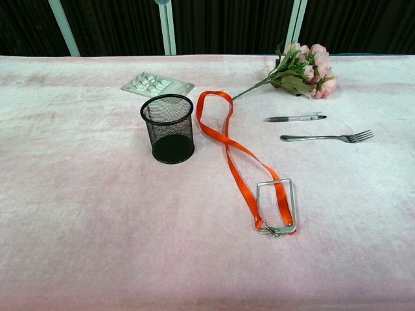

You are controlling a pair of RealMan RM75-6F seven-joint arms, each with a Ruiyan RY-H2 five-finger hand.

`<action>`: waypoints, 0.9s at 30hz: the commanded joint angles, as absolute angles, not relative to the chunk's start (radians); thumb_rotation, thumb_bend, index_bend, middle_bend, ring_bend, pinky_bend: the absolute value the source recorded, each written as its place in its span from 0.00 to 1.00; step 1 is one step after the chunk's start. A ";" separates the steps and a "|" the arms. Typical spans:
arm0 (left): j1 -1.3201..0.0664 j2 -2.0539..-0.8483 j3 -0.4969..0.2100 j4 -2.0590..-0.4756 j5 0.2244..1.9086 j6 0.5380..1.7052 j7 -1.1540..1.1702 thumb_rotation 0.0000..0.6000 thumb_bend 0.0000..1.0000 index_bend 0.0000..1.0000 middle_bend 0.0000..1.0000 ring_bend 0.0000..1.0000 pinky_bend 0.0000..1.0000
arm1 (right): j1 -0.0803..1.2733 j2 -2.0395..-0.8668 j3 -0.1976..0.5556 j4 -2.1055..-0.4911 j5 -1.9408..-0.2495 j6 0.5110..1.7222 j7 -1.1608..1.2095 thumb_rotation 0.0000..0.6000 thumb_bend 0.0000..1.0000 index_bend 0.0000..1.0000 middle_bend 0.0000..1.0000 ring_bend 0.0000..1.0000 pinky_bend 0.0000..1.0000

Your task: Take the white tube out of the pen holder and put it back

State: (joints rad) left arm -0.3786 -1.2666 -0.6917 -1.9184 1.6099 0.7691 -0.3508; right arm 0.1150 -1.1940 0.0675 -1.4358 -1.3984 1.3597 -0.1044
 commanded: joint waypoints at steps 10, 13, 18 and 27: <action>-0.227 -1.231 -0.473 -1.840 1.640 1.191 -0.042 1.00 0.45 0.60 0.23 0.00 0.00 | 0.118 -1.194 0.064 -1.438 -1.403 1.353 -0.106 1.00 0.22 0.03 0.05 0.14 0.18; -0.244 -1.212 -0.451 -1.825 1.584 1.167 -0.146 1.00 0.45 0.60 0.23 0.00 0.00 | 0.117 -1.192 0.065 -1.440 -1.402 1.358 -0.106 1.00 0.22 0.03 0.05 0.14 0.18; -0.298 -1.186 -0.442 -1.846 1.501 1.083 -0.313 1.00 0.45 0.60 0.23 0.00 0.00 | 0.116 -1.191 0.068 -1.441 -1.398 1.360 -0.106 1.00 0.22 0.03 0.05 0.14 0.18; -0.473 -1.157 -0.472 -1.916 1.393 0.898 -0.522 1.00 0.45 0.60 0.23 0.00 0.00 | 0.118 -1.194 0.068 -1.437 -1.394 1.354 -0.110 1.00 0.22 0.03 0.05 0.14 0.18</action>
